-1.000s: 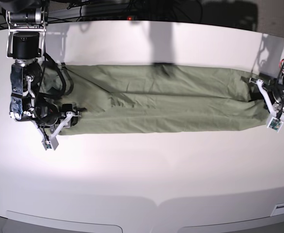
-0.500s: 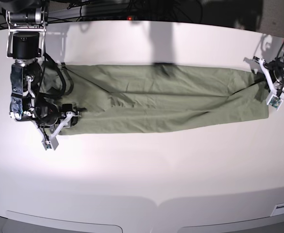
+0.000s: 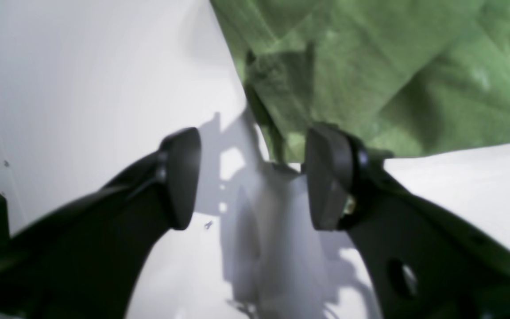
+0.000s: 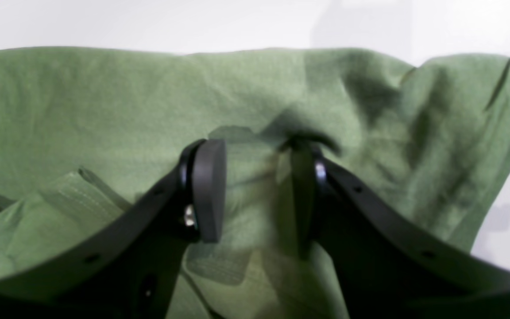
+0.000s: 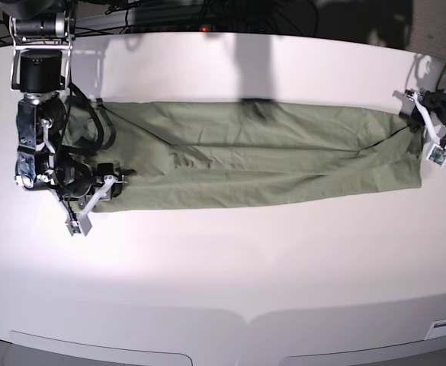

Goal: Fold the T-shirt properly
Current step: 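Grasp the strip end with the left gripper and lift it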

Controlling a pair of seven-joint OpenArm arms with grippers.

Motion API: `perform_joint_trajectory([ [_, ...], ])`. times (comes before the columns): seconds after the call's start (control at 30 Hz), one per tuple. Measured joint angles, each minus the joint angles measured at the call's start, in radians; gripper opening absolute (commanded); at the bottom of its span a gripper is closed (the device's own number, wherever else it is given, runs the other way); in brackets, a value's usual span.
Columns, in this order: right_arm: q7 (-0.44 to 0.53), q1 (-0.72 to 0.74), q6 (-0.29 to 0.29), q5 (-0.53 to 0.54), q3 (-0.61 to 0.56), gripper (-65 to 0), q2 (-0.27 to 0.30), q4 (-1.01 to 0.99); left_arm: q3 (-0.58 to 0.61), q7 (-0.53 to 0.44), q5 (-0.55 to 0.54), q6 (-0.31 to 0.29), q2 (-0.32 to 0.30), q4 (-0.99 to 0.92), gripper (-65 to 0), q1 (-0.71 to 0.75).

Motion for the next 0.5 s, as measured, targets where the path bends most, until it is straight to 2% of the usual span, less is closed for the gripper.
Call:
perform_joint_trajectory([
  [0.17, 0.003, -0.001, 0.004, 0.029, 0.0, -39.7, 0.0, 0.007, 0.0, 0.028, 0.011, 0.005, 0.001, -0.007, -26.5, -0.015],
  [0.33, -0.012, -0.006, 0.015, 0.05, 0.0, -39.7, -0.001, 0.055, 0.0, 0.074, -0.006, 0.009, 0.005, 0.019, -26.5, -0.115],
  [0.4, -0.013, 0.001, 0.015, 0.047, -0.001, -39.7, -0.003, 0.056, 0.0, 0.113, -0.041, 0.008, 0.005, 0.036, -26.5, -0.16],
  [0.5, -0.013, 0.009, 0.015, 0.047, 0.0, -39.7, -0.002, 0.056, 0.0, 0.121, -0.135, 0.011, 0.006, 0.04, -26.6, -0.217],
])
